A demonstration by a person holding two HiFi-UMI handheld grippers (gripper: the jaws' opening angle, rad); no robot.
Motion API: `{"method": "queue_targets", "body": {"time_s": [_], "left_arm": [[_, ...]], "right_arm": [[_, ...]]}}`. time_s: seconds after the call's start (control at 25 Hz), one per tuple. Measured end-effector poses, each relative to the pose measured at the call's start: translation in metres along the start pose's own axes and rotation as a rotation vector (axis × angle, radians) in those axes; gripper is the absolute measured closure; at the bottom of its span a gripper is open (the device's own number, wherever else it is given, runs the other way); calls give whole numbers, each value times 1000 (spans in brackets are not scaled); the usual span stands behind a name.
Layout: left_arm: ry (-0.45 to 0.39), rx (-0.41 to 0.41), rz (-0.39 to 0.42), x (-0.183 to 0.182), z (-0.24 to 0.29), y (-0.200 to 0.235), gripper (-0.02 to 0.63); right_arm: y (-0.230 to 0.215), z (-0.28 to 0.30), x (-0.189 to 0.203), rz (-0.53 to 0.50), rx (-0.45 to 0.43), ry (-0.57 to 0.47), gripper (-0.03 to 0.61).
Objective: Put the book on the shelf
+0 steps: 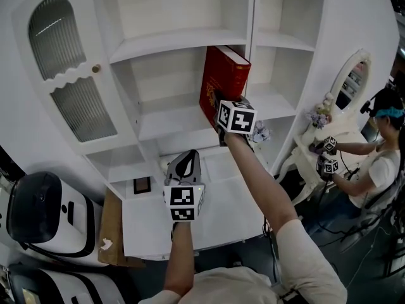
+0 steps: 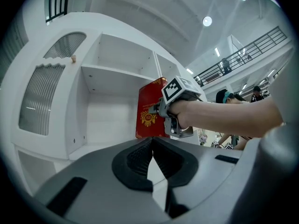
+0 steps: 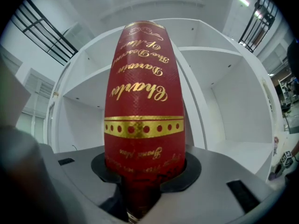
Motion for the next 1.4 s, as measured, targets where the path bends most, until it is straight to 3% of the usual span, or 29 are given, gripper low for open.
{"method": "queue_targets", "body": {"time_s": [1.4], "left_arm": [[59, 14, 25, 19, 35, 23, 597]], "right_arm": [[-6, 79, -3, 39, 61, -5, 382]]}}
Point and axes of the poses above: the fingertips, and each gripper's own axes: z forward along the fingers, y to its left, x out of its underside, the point moved 5 cm from there along -z, backward along the fingers, and after that the axes turned 6 degrees about x, right-handed, at the moved point
